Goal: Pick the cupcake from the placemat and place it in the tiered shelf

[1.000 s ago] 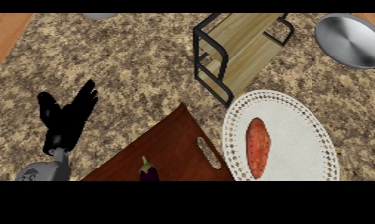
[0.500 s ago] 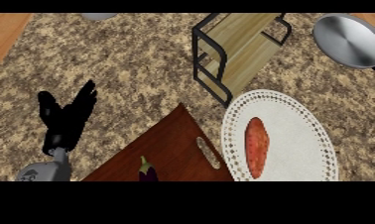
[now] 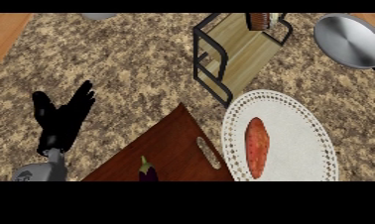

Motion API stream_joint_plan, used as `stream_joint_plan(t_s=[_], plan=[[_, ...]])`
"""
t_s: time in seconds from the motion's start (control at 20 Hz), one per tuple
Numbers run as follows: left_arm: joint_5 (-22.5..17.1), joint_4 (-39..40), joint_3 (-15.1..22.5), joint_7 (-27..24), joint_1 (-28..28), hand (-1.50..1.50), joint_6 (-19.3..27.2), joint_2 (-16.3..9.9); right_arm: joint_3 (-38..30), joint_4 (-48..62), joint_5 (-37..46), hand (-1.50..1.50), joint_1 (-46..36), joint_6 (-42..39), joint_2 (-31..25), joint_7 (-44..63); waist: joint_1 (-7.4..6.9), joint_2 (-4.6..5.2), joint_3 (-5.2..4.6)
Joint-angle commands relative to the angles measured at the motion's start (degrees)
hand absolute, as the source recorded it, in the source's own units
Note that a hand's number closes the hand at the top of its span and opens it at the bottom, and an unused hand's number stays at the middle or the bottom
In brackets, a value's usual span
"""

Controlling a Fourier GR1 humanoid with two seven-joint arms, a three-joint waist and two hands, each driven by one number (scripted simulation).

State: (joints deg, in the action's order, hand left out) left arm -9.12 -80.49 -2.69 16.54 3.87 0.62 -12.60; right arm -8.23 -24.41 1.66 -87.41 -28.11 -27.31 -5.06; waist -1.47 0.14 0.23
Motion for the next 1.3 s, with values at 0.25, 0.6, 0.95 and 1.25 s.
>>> stream_joint_plan(t_s=[0.25,0.6,0.95,1.25], plan=[[0.4,1.9,0.2,2.0,0.0,0.00,0.1,0.4,-9.8,6.6,-7.5,-1.50,-6.3,5.3,-4.5,9.3,-0.24,0.36,-0.28],[-0.4,3.3,0.1,1.1,2.3,0.00,-1.2,1.0,-11.0,10.4,-5.4,-1.50,-3.5,11.7,-12.9,7.0,-1.27,1.36,-0.26],[1.3,1.2,1.7,1.4,1.0,0.00,-0.4,1.6,-15.3,15.0,-8.5,-1.50,-1.6,6.9,-21.6,9.8,-2.87,2.02,-0.11],[1.8,1.3,2.4,0.4,1.5,0.00,0.6,3.3,-15.6,15.7,-8.6,-1.50,2.3,-1.7,-26.0,7.7,-3.25,2.45,0.01]])
